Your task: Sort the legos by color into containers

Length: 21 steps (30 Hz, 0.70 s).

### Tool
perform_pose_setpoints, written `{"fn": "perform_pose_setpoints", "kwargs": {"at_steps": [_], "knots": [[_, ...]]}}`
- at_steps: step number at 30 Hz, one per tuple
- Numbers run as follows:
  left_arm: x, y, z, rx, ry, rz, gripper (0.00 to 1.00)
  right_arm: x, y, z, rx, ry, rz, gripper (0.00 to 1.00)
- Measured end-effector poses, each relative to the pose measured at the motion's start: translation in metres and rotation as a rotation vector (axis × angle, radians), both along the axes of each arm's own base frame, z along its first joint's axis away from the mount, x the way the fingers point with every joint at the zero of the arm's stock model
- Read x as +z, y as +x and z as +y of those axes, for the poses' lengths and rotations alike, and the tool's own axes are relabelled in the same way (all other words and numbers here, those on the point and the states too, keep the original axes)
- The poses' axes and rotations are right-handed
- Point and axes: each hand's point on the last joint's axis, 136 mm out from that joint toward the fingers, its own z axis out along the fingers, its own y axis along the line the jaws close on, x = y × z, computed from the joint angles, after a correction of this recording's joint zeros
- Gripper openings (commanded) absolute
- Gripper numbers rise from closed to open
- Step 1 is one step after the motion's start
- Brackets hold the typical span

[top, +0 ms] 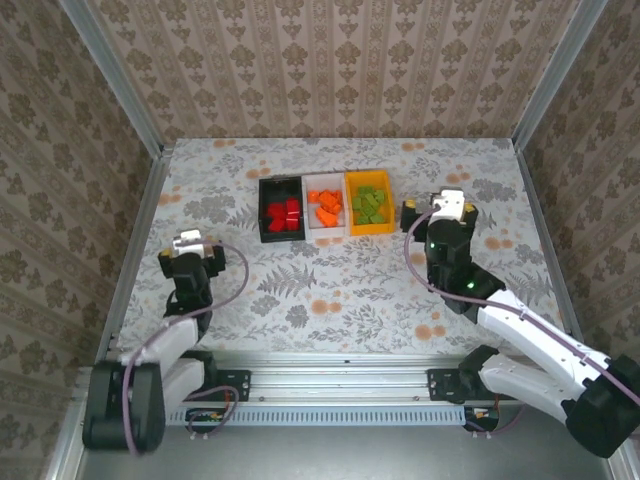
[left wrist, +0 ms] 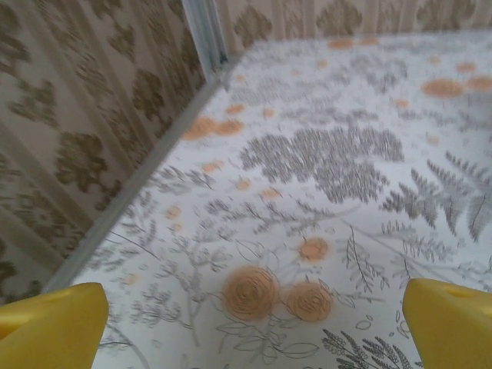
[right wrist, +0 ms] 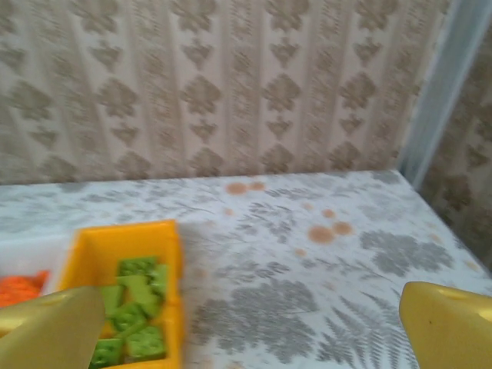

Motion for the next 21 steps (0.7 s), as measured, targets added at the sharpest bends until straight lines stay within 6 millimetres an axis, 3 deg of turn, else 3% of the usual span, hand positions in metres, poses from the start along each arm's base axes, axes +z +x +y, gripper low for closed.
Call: {"fn": "perform_pose_setpoints", "kwargs": {"at_steps": [2,4,10,13,15,17,21], "knots": [[-0.021,0.009,-0.002,-0.016,-0.003,0.051,1.0,-0.017,0.001,-0.009,-0.003,-0.022,-0.008,1.0],[-0.029,0.015,-0.002,-0.024,-0.01,0.068,1.0,-0.046,0.002,-0.016,0.008,-0.07,0.015,1.0],[-0.032,0.045,0.005,-0.032,-0.043,0.025,1.0,-0.139,0.016,-0.071,-0.071,-0.132,0.158,1.0],[-0.034,0.057,-0.001,-0.07,-0.058,0.042,1.0,-0.177,0.026,-0.084,-0.075,-0.113,0.204,1.0],[-0.024,0.067,-0.006,-0.095,-0.065,0.02,1.0,-0.199,0.03,-0.084,-0.057,-0.108,0.245,1.0],[-0.017,0.072,-0.009,-0.107,-0.068,0.001,1.0,-0.204,0.036,-0.082,-0.022,-0.074,0.272,1.0],[-0.018,0.073,-0.012,-0.122,-0.068,0.009,1.0,-0.174,0.063,-0.096,-0.033,0.001,0.183,1.0]]}}
